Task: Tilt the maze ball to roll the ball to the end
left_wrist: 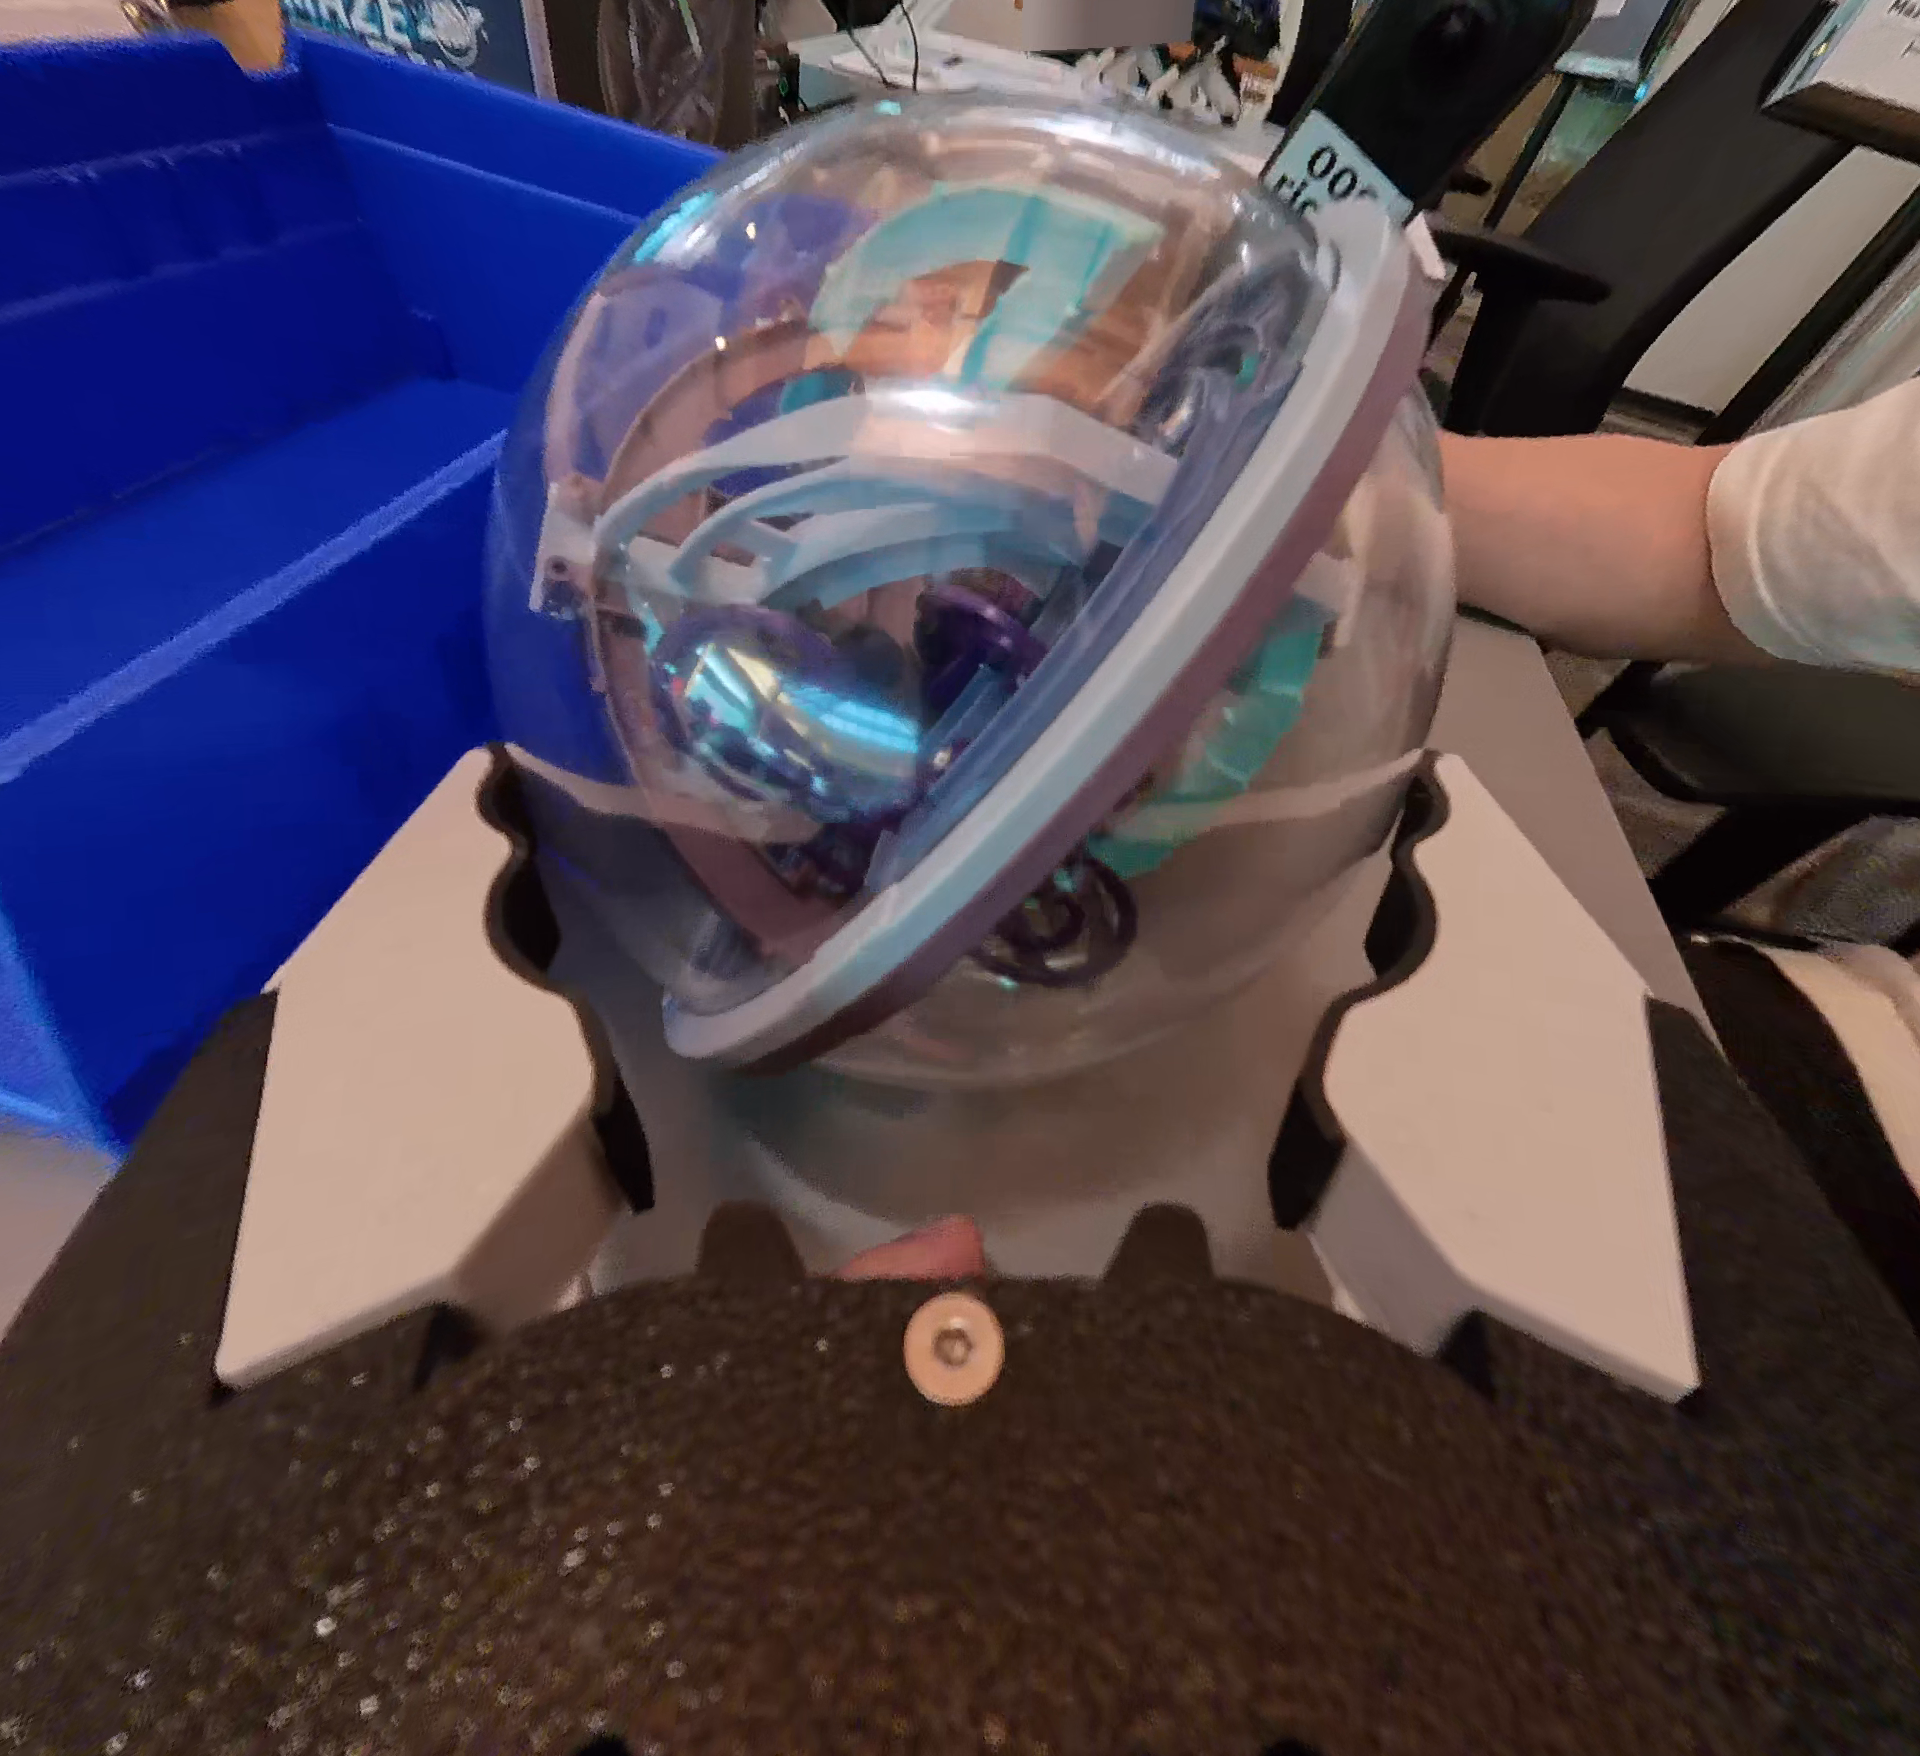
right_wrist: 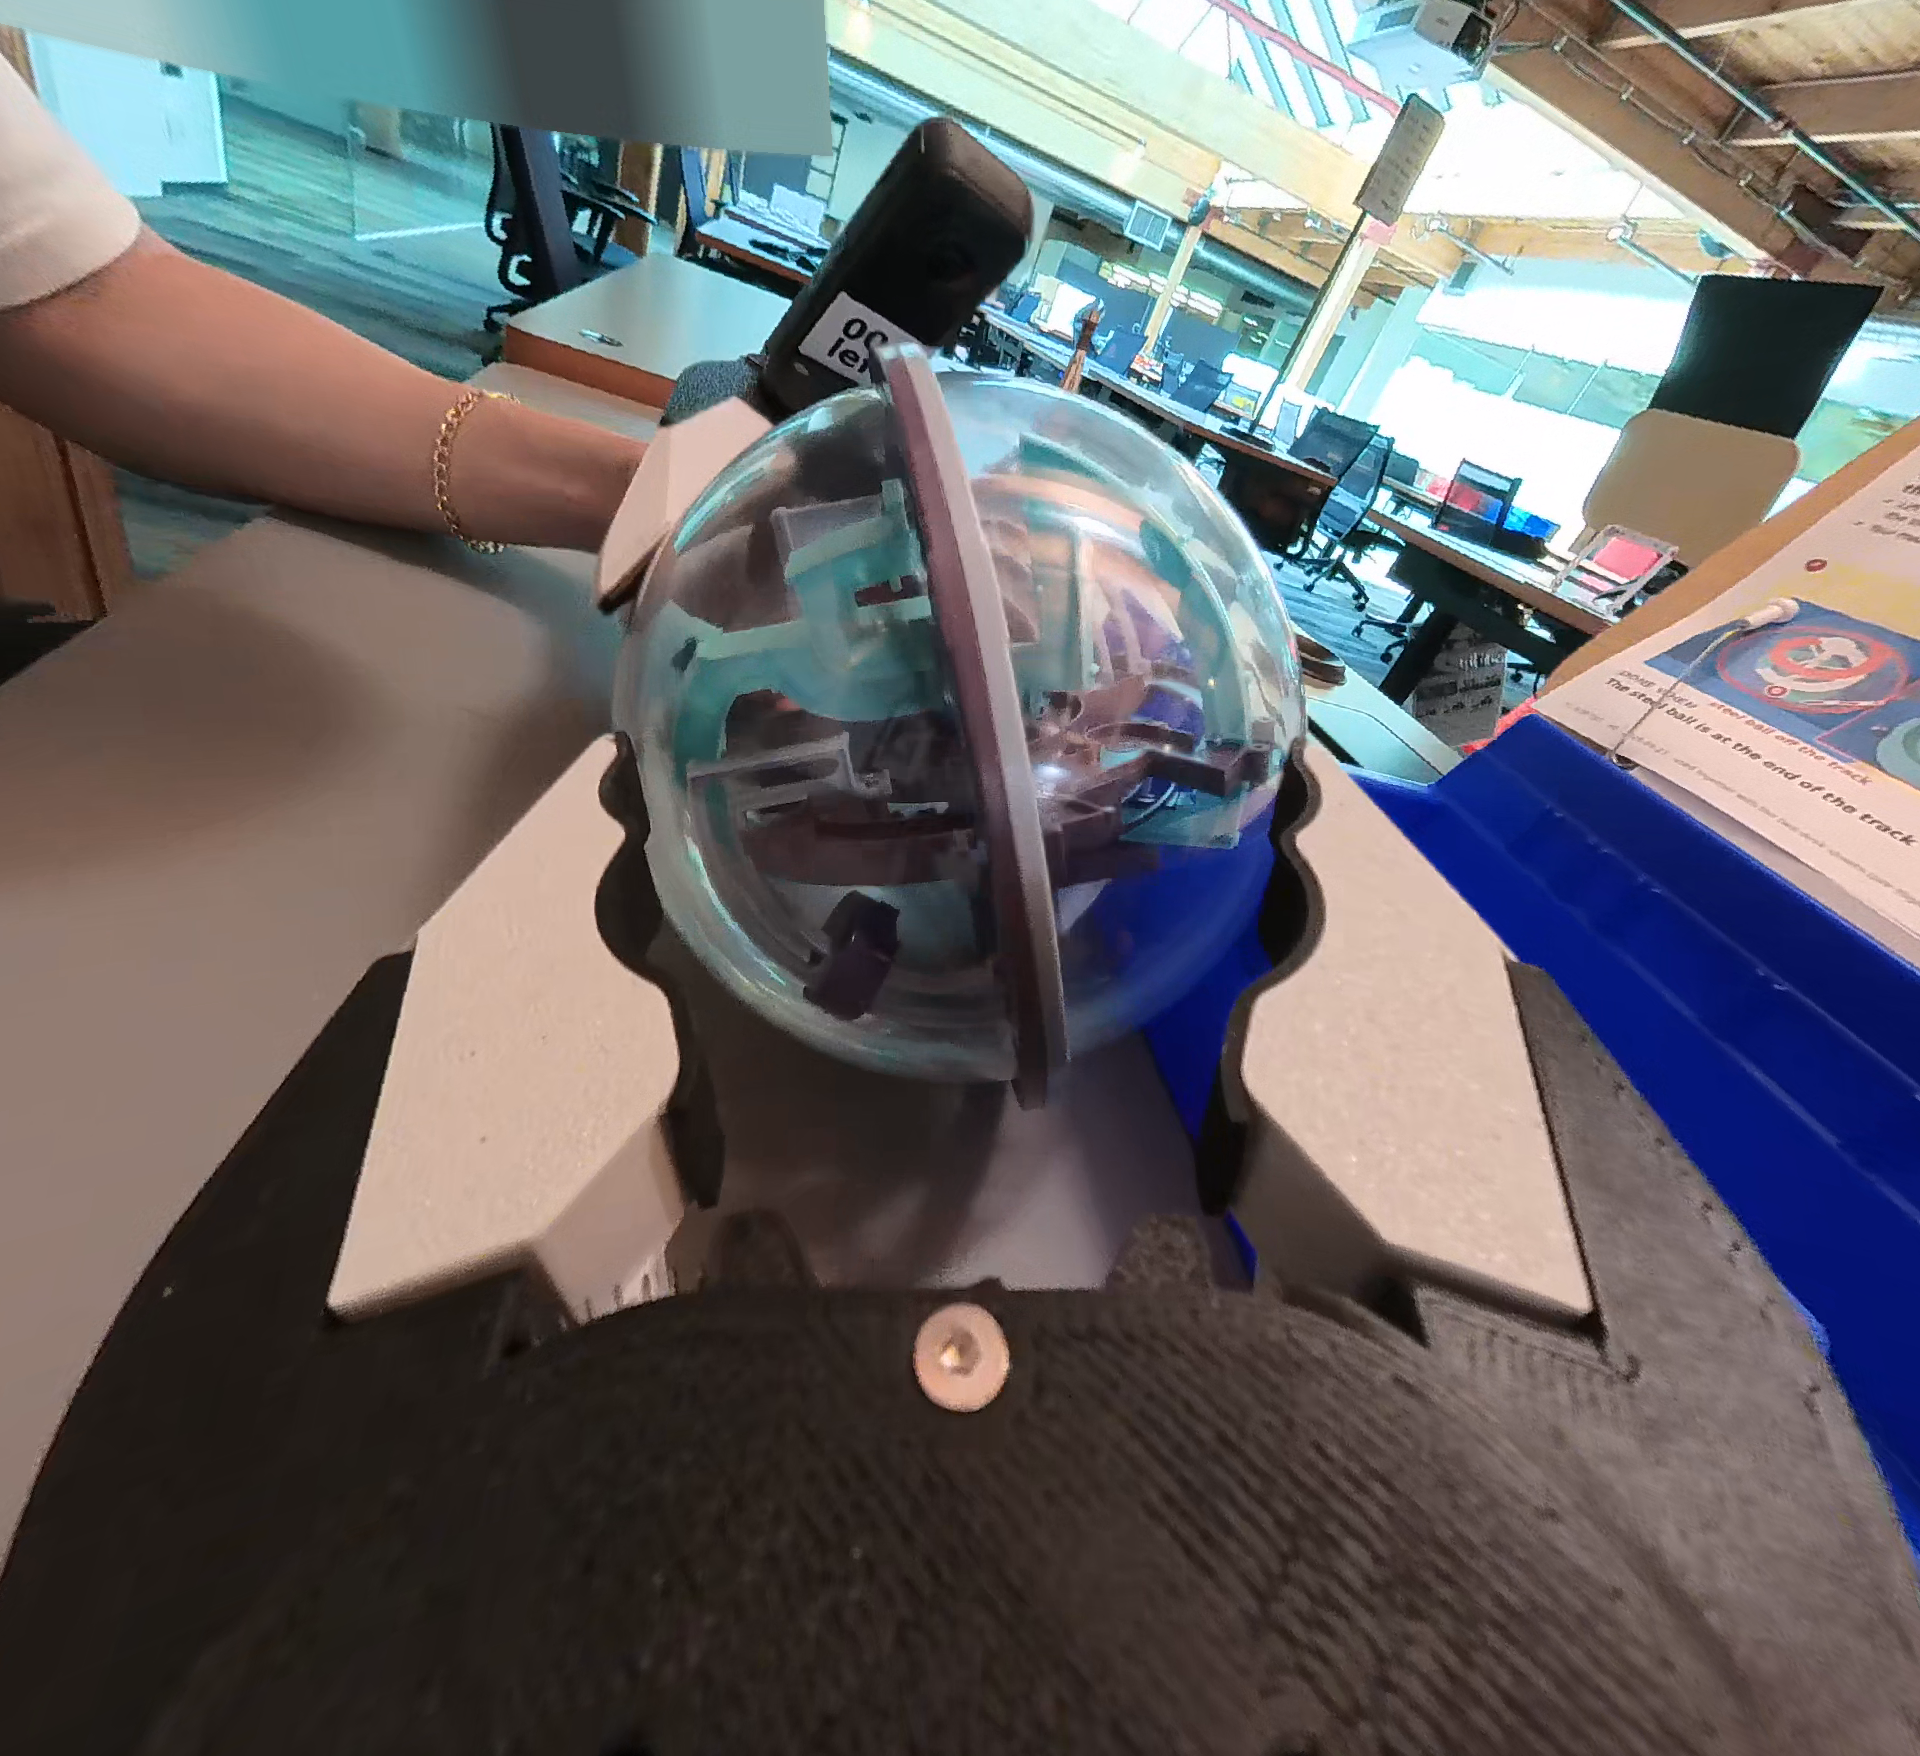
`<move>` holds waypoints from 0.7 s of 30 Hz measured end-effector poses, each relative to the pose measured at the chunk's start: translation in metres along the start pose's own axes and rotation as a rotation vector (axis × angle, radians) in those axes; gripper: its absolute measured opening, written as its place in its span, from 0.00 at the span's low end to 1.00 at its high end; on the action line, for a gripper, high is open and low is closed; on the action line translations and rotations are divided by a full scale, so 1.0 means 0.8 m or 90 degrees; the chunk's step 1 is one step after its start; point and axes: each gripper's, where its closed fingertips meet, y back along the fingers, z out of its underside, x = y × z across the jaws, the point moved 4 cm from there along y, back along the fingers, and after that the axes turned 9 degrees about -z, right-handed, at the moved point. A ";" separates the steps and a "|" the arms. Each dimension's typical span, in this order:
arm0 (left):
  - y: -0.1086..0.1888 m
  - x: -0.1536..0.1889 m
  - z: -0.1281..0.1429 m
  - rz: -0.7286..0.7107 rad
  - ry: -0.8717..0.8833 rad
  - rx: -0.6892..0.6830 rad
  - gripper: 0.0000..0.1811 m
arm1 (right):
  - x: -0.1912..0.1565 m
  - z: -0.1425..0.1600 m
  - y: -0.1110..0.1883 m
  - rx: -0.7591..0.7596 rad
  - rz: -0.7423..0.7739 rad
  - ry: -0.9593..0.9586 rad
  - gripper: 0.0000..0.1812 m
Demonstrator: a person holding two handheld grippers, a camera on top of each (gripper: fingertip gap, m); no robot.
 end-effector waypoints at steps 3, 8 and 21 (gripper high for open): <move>0.006 0.000 -0.005 -0.011 -0.006 0.030 0.85 | -0.002 0.003 -0.002 -0.016 0.000 0.012 0.65; 0.004 -0.001 -0.006 -0.003 -0.005 0.035 0.85 | 0.000 0.004 -0.003 -0.017 -0.001 0.003 0.65; 0.004 -0.005 -0.009 -0.016 -0.046 0.047 0.87 | 0.008 0.004 -0.010 -0.032 -0.041 0.011 0.66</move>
